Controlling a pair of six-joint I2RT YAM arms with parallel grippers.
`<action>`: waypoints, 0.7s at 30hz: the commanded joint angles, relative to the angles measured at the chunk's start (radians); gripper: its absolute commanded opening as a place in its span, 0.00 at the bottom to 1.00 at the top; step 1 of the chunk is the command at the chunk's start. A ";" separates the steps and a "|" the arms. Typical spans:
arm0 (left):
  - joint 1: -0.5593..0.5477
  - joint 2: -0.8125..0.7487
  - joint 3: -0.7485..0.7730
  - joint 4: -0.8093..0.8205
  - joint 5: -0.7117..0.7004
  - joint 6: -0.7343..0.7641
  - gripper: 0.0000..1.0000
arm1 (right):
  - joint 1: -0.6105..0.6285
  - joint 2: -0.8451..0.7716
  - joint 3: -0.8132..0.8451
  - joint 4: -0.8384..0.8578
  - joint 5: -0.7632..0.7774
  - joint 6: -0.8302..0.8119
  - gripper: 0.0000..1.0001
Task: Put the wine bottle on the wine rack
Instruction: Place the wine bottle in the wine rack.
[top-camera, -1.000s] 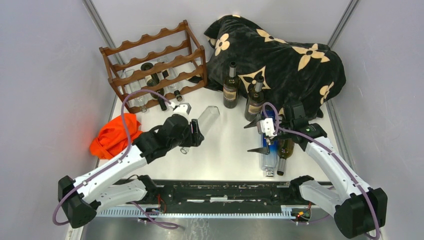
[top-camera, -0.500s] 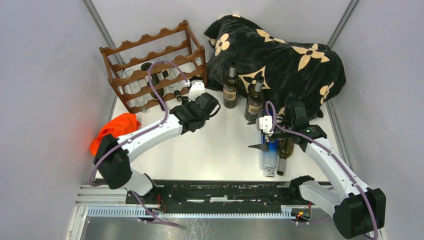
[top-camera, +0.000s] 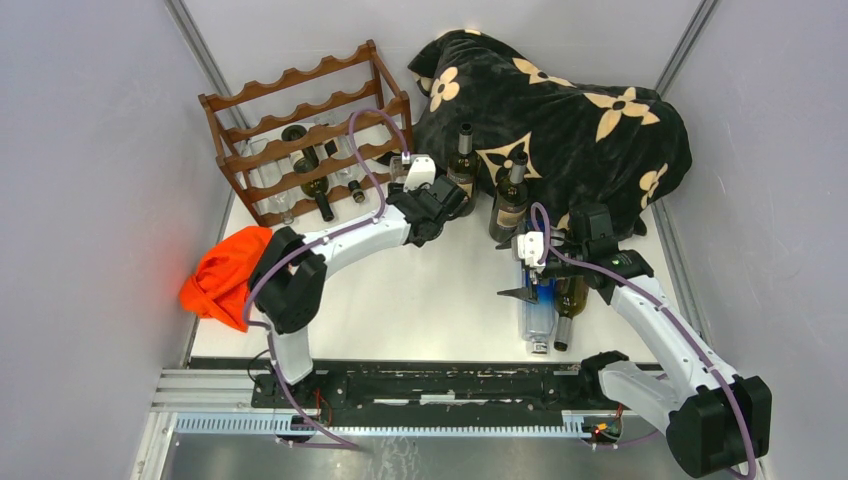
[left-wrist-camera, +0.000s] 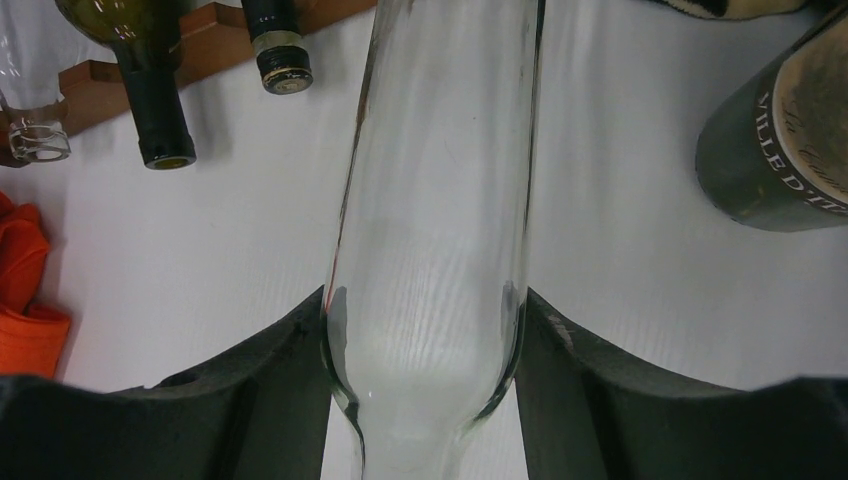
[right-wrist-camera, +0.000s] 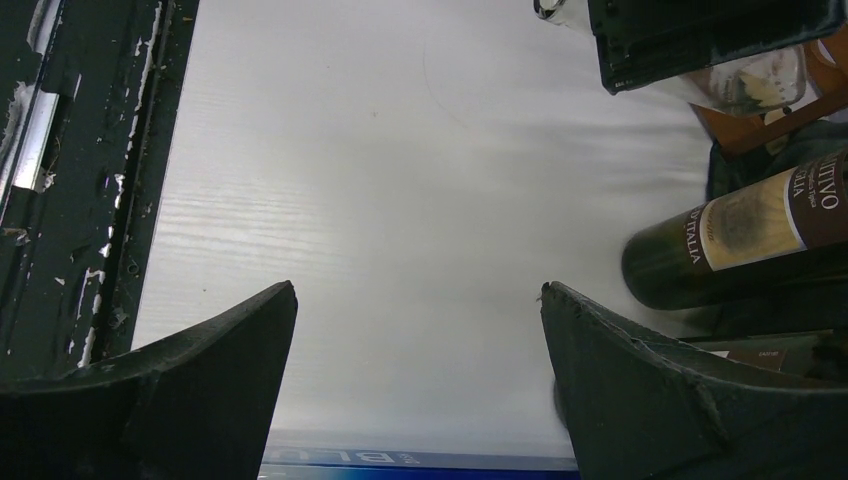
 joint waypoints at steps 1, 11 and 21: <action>0.025 0.029 0.081 0.043 -0.071 -0.064 0.02 | -0.002 -0.014 0.005 0.015 -0.001 -0.008 0.98; 0.093 0.140 0.150 0.044 -0.082 -0.067 0.02 | -0.003 -0.007 0.002 0.006 -0.007 -0.024 0.98; 0.130 0.226 0.230 0.035 -0.107 -0.069 0.02 | -0.002 0.006 0.001 -0.002 -0.010 -0.034 0.98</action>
